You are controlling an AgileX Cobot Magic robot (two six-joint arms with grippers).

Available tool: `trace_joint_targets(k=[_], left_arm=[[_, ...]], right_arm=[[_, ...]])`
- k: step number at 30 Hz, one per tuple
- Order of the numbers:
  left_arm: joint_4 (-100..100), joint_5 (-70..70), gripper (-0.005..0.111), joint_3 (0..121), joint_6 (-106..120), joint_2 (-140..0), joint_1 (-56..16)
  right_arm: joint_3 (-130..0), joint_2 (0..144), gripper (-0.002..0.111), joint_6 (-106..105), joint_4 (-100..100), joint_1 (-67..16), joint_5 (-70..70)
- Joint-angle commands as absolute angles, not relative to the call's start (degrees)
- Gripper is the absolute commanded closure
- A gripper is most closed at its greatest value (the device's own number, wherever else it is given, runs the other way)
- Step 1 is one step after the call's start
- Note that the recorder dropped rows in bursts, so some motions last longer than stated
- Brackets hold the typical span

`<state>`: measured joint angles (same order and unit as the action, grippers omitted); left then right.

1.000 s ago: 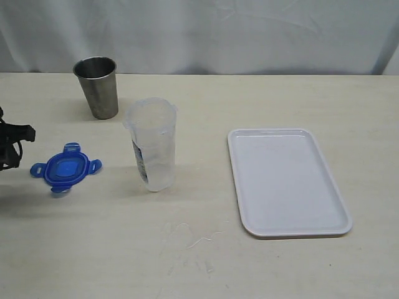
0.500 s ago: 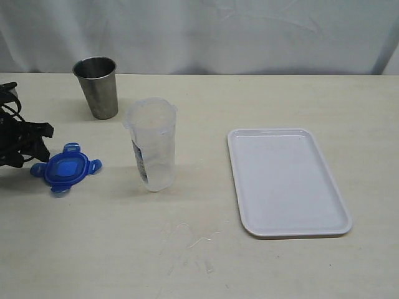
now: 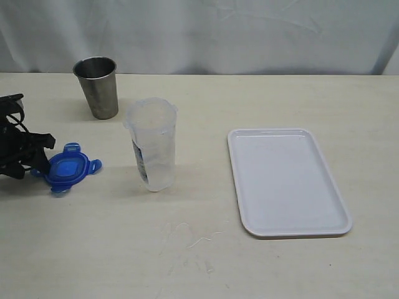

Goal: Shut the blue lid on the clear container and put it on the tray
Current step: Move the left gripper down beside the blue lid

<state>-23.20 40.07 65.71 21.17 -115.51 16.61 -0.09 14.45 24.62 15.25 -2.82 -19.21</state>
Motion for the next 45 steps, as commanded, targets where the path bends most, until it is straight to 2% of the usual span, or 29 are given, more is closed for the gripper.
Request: trace_joint_targets(k=[1,14,16,18,24,26,29,42,45], left_arm=[[-23.2,37.1,0.054,65.4,21.0,-115.7,16.9],[-24.7,37.1,0.056,65.4,21.2,-119.6,16.9],[-24.7,38.0,0.069,65.4,21.2,-119.6,16.9],[-25.9,38.9,0.076,65.4,21.2,-119.6,16.9],[-26.8,40.5,0.079,65.4,21.2,-119.6,16.9],[-26.8,40.8,0.084,65.4,21.2,-119.6,16.9],[-26.8,41.5,0.107,65.4,21.6,-119.6,16.9],[-32.0,43.1,0.107,65.4,29.3,-113.5,16.9],[-36.9,42.9,0.097,65.4,36.9,-113.5,16.9]], right_arm=[[-0.2,14.7,0.104,24.8,15.9,-2.9,-19.0],[-0.2,14.7,0.104,24.8,15.9,-2.9,-19.0],[-0.2,14.7,0.104,24.8,15.9,-2.9,-19.0],[-0.2,14.7,0.104,24.8,15.9,-2.9,-19.0],[-0.2,14.7,0.104,24.8,15.9,-2.9,-18.6],[-0.2,14.7,0.104,24.8,15.9,-2.9,-18.5],[-0.2,14.7,0.104,24.8,15.9,-2.9,-18.5],[-0.2,14.7,0.104,24.8,15.9,-2.9,-18.2],[-0.2,14.7,0.104,24.8,15.9,-2.9,-18.2]])
